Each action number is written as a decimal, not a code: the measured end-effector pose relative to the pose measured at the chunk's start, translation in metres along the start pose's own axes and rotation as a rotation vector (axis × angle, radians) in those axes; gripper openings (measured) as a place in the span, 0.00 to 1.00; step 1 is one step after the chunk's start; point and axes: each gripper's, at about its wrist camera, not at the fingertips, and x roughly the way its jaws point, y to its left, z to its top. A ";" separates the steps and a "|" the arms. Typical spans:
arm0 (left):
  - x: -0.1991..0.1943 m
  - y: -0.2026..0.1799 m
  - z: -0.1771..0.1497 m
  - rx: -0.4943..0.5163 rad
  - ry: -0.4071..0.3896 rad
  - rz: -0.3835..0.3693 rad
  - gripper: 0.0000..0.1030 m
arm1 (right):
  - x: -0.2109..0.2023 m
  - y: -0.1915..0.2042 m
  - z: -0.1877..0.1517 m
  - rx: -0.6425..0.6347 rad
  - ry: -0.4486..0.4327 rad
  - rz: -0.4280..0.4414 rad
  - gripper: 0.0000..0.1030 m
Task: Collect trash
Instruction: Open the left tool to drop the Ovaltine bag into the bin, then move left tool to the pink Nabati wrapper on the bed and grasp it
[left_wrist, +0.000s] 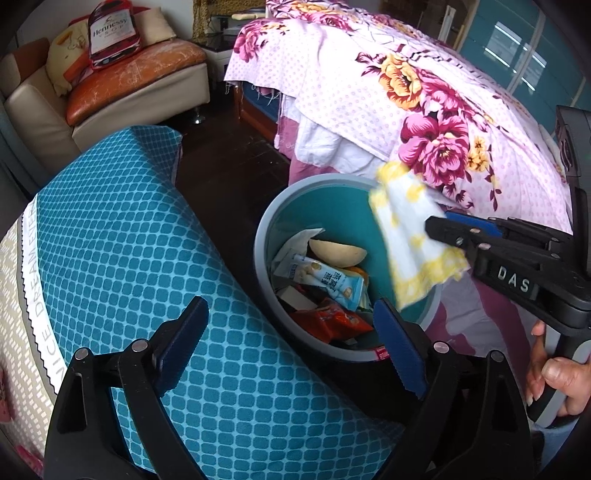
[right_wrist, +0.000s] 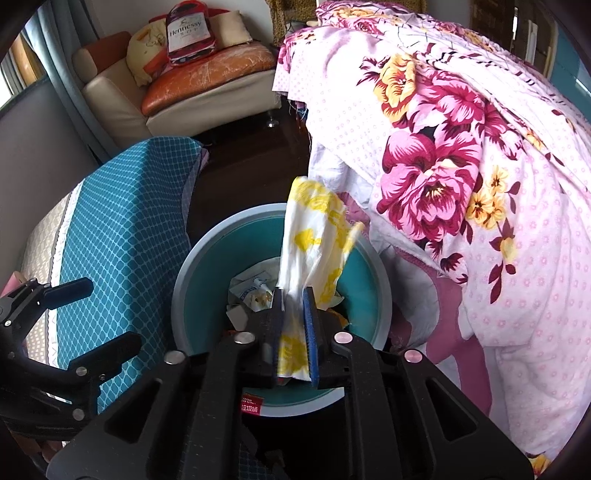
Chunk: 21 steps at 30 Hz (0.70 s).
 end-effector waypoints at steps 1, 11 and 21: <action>-0.001 0.001 -0.001 -0.001 0.000 0.000 0.88 | 0.000 0.001 -0.001 -0.002 -0.002 -0.002 0.34; -0.012 0.012 -0.013 -0.026 0.000 0.013 0.89 | -0.008 0.010 -0.003 -0.019 -0.002 -0.013 0.73; -0.048 0.032 -0.041 -0.067 -0.027 0.032 0.89 | -0.031 0.034 -0.012 -0.070 0.009 -0.022 0.81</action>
